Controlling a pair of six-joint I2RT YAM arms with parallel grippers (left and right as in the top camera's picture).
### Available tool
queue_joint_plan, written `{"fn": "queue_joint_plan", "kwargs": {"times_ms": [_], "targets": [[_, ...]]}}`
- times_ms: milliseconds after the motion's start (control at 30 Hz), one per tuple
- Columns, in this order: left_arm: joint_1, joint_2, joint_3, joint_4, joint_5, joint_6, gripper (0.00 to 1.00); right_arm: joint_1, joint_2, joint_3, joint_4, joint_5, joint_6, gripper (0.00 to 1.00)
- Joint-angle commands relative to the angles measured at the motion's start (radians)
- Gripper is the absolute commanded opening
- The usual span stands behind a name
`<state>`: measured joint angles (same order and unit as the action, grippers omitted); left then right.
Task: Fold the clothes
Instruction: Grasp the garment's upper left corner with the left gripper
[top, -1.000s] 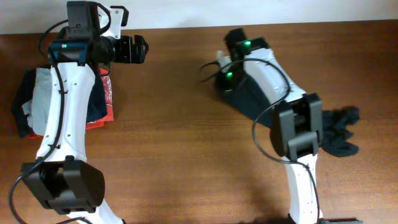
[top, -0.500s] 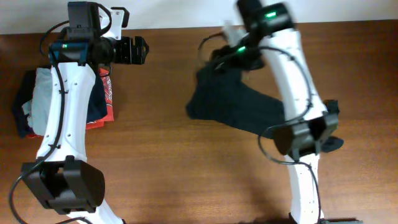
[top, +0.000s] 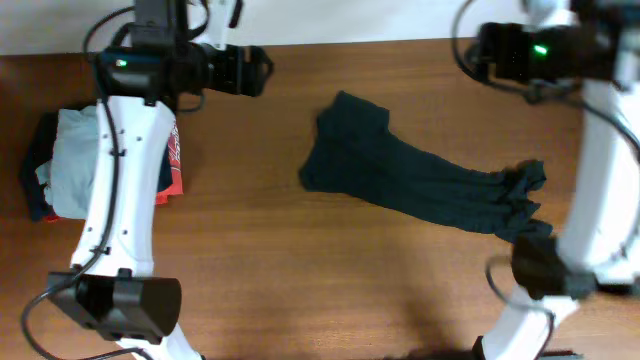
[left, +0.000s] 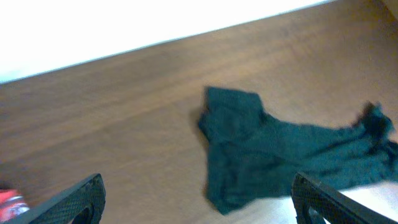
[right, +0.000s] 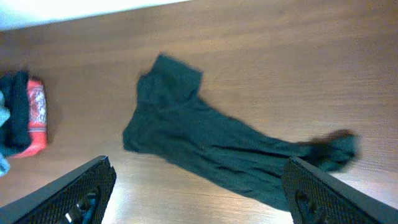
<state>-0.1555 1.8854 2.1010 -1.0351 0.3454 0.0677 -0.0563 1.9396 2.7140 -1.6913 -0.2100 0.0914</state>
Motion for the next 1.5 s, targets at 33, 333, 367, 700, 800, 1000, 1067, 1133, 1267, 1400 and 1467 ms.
{"fn": "queue_joint_plan", "kwargs": {"times_ms": [33,333,367,700,800,1000,1067,1133,1267,1400,1467], "targets": [[-0.095,0.034,0.013,0.014,0.018,0.032,0.95,-0.009,-0.174,-0.238,-0.008,0.152,0.031,0.89],[-0.237,0.211,0.013,0.229,0.017,0.110,0.95,-0.181,-0.192,-0.661,0.074,0.150,0.029,0.89],[-0.247,0.237,0.013,0.266,0.016,0.115,0.94,-0.202,-0.192,-0.689,0.088,0.149,0.029,0.89],[-0.269,0.487,0.013,0.558,-0.072,0.103,0.96,-0.304,-0.192,-0.839,0.190,0.109,-0.009,0.89],[-0.272,0.523,0.015,0.555,-0.162,0.102,0.99,-0.304,-0.192,-0.846,0.205,0.100,-0.009,0.89],[-0.272,0.531,0.119,0.378,-0.204,0.049,0.99,-0.304,-0.192,-0.853,0.231,0.063,-0.009,0.90],[-0.274,0.537,0.174,0.285,-0.204,0.037,0.99,-0.304,-0.192,-0.859,0.235,0.060,-0.010,0.90],[-0.277,0.545,0.188,0.244,-0.204,0.038,0.99,-0.304,-0.190,-0.859,0.234,0.060,-0.015,0.90],[-0.281,0.569,0.188,0.199,-0.204,0.039,0.99,-0.304,-0.190,-0.859,0.234,0.060,-0.032,0.90],[-0.281,0.608,0.188,0.191,-0.203,0.043,0.99,-0.304,-0.180,-0.861,0.236,0.060,-0.034,0.90],[-0.281,0.636,0.188,0.216,-0.204,0.054,0.99,-0.304,-0.179,-0.879,0.250,0.060,-0.035,0.90]]}}
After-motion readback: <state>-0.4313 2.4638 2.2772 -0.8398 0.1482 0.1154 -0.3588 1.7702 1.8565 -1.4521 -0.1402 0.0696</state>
